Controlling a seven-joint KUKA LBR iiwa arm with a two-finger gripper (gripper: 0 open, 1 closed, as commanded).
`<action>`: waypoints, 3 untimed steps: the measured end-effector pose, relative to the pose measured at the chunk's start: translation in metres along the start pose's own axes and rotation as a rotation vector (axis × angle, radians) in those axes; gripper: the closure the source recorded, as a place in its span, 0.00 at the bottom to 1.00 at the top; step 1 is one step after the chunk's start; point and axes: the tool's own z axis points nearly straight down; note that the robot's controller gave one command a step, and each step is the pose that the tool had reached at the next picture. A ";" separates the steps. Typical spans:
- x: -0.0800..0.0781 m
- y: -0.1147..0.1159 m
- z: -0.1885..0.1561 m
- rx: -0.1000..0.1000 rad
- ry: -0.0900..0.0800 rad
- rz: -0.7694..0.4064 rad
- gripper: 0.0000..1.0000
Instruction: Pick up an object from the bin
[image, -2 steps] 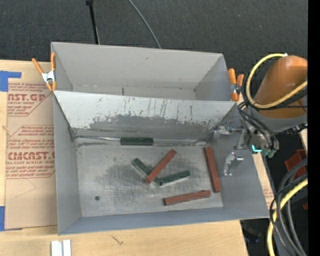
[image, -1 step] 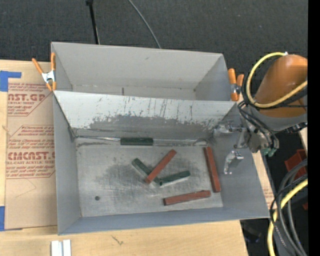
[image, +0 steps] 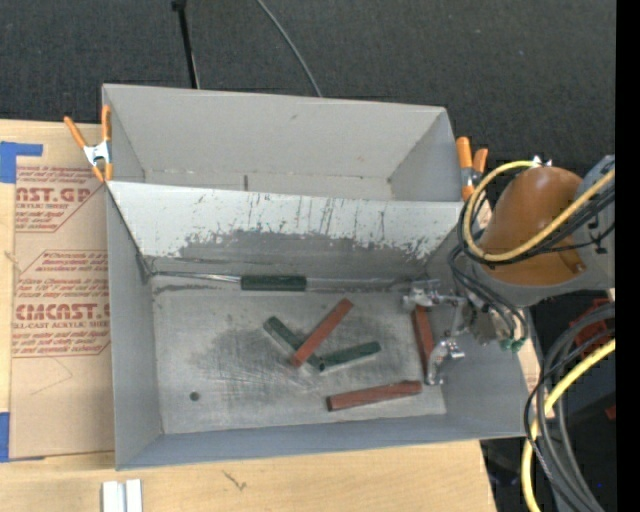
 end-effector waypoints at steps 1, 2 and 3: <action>0.019 0.029 0.063 -0.003 0.011 0.015 1.00; 0.019 0.029 0.063 -0.003 0.011 0.015 1.00; -0.013 0.043 0.064 0.001 0.014 0.050 1.00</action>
Offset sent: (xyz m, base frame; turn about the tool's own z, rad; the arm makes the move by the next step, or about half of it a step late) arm 0.0000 0.0000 0.0000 0.0000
